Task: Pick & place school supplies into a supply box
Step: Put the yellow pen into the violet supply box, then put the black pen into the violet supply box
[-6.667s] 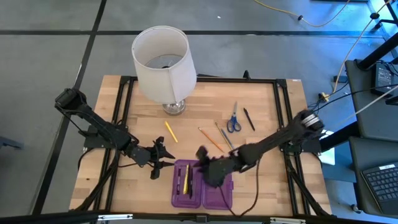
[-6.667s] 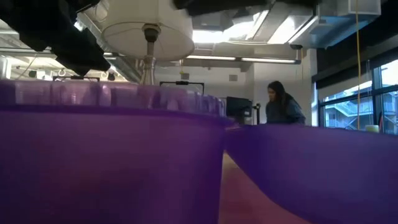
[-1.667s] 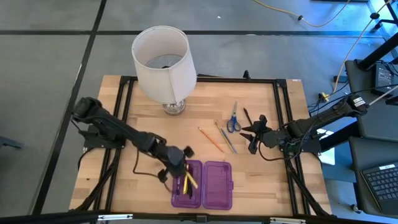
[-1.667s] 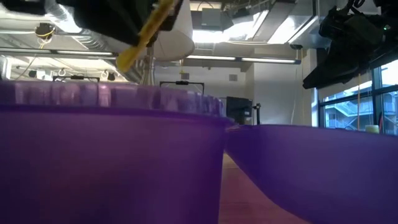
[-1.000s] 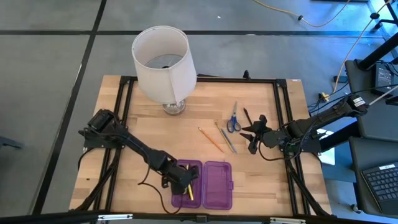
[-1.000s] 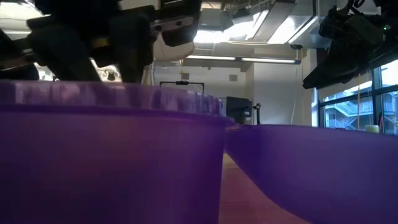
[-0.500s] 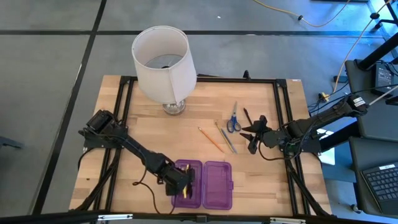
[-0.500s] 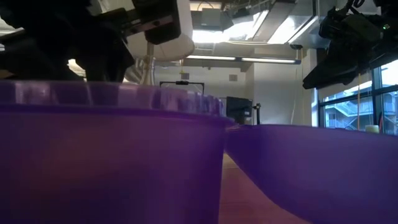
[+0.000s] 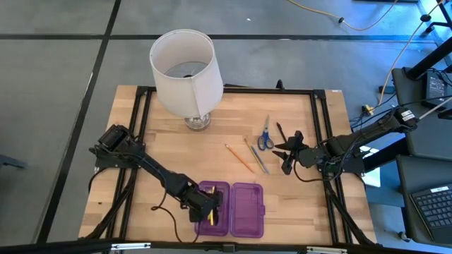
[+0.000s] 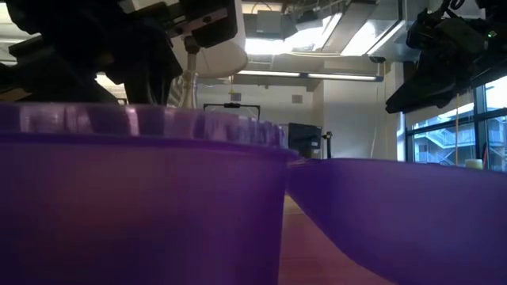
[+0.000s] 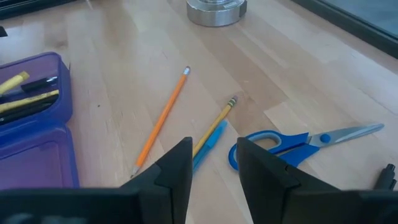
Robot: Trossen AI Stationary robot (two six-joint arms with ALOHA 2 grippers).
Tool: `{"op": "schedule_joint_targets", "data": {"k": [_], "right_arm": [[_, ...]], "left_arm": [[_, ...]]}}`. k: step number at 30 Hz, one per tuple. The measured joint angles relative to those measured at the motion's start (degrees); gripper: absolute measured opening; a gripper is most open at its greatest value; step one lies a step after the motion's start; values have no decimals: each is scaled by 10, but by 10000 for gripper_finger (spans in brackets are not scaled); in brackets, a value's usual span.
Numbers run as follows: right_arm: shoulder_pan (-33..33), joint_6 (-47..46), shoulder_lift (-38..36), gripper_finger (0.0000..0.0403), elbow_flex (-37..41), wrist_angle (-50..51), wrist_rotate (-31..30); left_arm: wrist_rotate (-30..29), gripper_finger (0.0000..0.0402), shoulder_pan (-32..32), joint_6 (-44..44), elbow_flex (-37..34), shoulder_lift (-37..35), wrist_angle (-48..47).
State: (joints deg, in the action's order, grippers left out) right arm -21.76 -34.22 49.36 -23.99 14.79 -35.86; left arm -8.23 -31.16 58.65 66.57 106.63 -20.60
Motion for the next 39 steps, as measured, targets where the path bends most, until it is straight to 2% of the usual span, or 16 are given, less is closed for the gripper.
{"op": "schedule_joint_targets", "data": {"k": [9, 18, 25, 35, 37, 39], "right_arm": [[0, 2, 0, 130, 0, 0, 0], [0, 2, 0, 130, 0, 1, 0], [0, 2, 0, 130, 0, 1, 0], [0, 2, 0, 130, 0, 4, 0], [0, 2, 0, 130, 0, 4, 0], [0, 1, 0, 130, 0, 5, 0]], "left_arm": [[2, 54, 0, 20, 0, 0, -6], [-22, 57, -7, 109, 0, 0, -30], [-21, 59, -7, 81, 0, 0, -29], [28, 77, -7, 28, 0, 0, 1], [25, 84, -7, 21, 0, -1, 2], [-6, 90, -7, 21, 0, -1, -1]]}}
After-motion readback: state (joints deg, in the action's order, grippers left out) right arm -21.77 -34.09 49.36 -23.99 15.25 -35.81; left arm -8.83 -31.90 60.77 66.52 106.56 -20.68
